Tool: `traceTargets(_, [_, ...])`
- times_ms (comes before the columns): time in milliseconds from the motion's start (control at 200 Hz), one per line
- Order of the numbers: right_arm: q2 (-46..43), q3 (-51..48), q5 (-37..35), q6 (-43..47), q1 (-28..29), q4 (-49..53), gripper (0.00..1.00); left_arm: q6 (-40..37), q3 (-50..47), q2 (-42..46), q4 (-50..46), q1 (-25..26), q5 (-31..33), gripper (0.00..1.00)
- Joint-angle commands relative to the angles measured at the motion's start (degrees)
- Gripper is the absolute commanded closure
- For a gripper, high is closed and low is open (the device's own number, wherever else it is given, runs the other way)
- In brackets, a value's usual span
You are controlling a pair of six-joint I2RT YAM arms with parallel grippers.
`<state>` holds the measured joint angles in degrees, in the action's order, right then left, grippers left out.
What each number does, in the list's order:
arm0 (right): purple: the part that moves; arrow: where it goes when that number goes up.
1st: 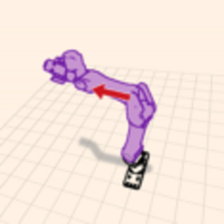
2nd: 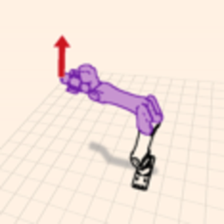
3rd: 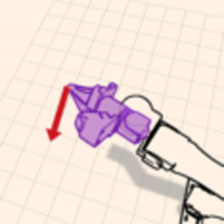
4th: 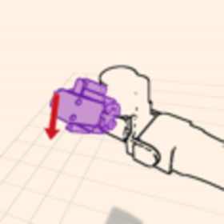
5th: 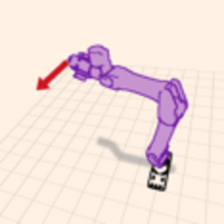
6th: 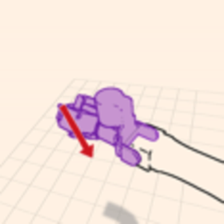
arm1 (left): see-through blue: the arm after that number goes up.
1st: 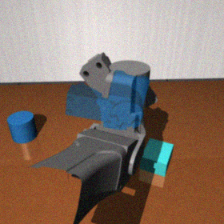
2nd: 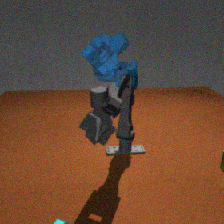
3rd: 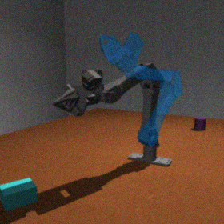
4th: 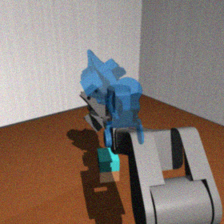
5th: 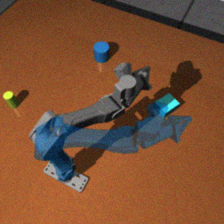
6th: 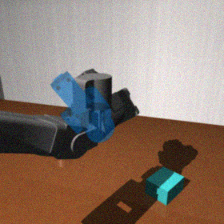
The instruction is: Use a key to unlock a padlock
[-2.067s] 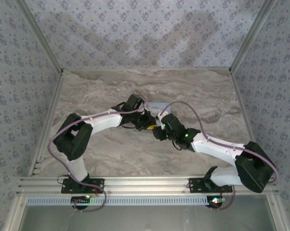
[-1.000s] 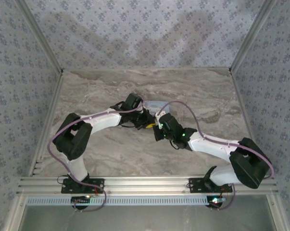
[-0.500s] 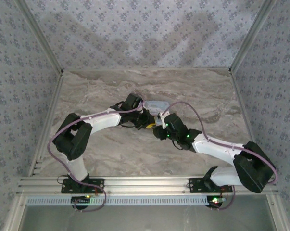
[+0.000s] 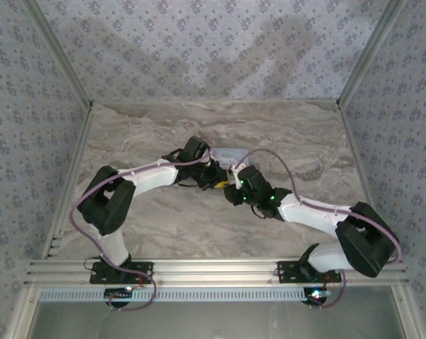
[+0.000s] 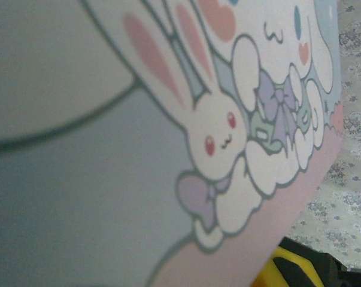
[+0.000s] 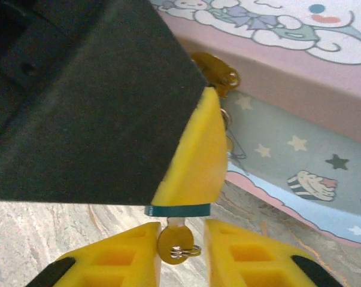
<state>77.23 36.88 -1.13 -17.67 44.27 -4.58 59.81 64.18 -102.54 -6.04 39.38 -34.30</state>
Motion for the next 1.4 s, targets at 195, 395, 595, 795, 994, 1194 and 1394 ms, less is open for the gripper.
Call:
traceTargets(195, [0.9, 1.1, 2.6, 0.3, -1.1, -1.5, 1.0, 0.0, 1.7, 0.4, 0.4, -0.1, -2.9, 1.0])
traceTargets(395, [0.4, -0.5, 5.1, -1.5, -2.3, -3.4, 0.98, -0.1, 1.4, 0.2, 0.4, -0.1, -2.9, 1.0])
traceTargets(595, [-3.1, -3.2, 3.3, -2.1, -2.1, -2.6, 0.66, -0.9, -0.2, 0.2, -0.7, -0.2, -1.0, 0.95])
traceTargets(795, [-9.1, -7.0, 1.4, -3.4, -3.1, -1.3, 0.64, -0.5, -4.2, -0.1, 0.8, 0.1, 1.3, 0.92])
traceTargets(994, [-10.5, -8.4, 1.1, -3.8, -3.4, -0.5, 0.63, -0.3, -5.8, -1.1, 1.5, 0.8, 2.9, 0.84])
traceTargets(1194, [-10.6, -9.0, 1.1, -4.3, -3.4, -0.4, 0.63, -0.5, -6.0, 0.7, 0.7, 1.0, 4.0, 0.73])
traceTargets(1394, [-10.8, -9.1, 1.4, -4.2, -3.3, 0.0, 0.64, -1.0, -6.5, 1.3, -0.5, 1.0, 4.5, 0.74])
